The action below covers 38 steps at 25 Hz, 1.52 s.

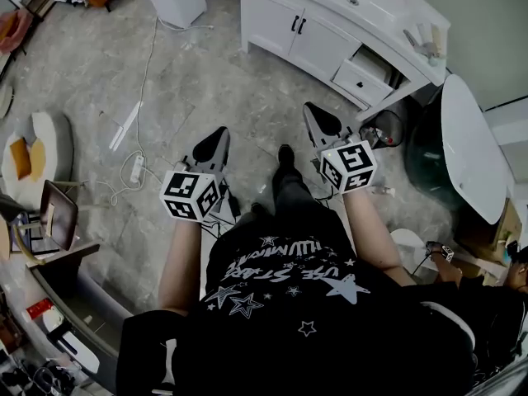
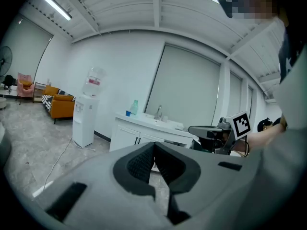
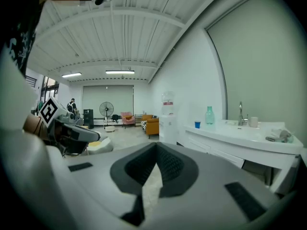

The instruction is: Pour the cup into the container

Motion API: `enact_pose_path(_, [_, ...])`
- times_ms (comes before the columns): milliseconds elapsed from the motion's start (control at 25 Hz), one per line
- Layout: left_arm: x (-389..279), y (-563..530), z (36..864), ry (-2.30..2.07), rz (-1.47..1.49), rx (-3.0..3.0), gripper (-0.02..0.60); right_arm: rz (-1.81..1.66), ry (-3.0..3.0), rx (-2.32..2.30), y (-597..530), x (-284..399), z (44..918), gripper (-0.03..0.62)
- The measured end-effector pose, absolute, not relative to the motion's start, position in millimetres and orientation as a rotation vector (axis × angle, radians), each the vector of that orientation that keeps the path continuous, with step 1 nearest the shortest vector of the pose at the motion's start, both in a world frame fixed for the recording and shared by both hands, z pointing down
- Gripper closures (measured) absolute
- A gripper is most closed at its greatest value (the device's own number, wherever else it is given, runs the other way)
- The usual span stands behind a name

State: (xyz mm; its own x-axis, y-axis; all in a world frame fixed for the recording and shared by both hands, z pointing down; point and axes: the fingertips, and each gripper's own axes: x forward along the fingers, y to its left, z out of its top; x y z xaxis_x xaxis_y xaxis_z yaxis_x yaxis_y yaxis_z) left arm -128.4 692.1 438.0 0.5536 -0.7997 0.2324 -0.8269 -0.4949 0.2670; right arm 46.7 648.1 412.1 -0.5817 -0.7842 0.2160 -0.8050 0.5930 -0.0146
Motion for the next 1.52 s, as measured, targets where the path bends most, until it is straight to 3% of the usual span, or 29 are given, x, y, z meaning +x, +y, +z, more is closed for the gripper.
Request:
enact_pose_path(160, [-131,678,442,-1.344,0.120,2.432,0.571,0.205,-2.643,1.353,628,50,418,0.576])
enact_pose_path(240, [-131,669,446,-1.349,0.133,2.425,0.569,0.219,-2.658,1.340,616,49,422,0.491])
enact_pose_path(960, [-93,480,440,-1.412,0.175,2.385,0.571,0.295,-2.706,1.224,412,82,433,0.239])
enact_pose_path(1280, [-76,405,429,-1.463,0.192,2.366,0.569,0.328,-2.743,1.209,324,101,423,0.160])
enact_pose_path(1520, [-66,358,430,-1.497,0.200,2.363,0.571,0.338,-2.761,1.202,276,118,426,0.146])
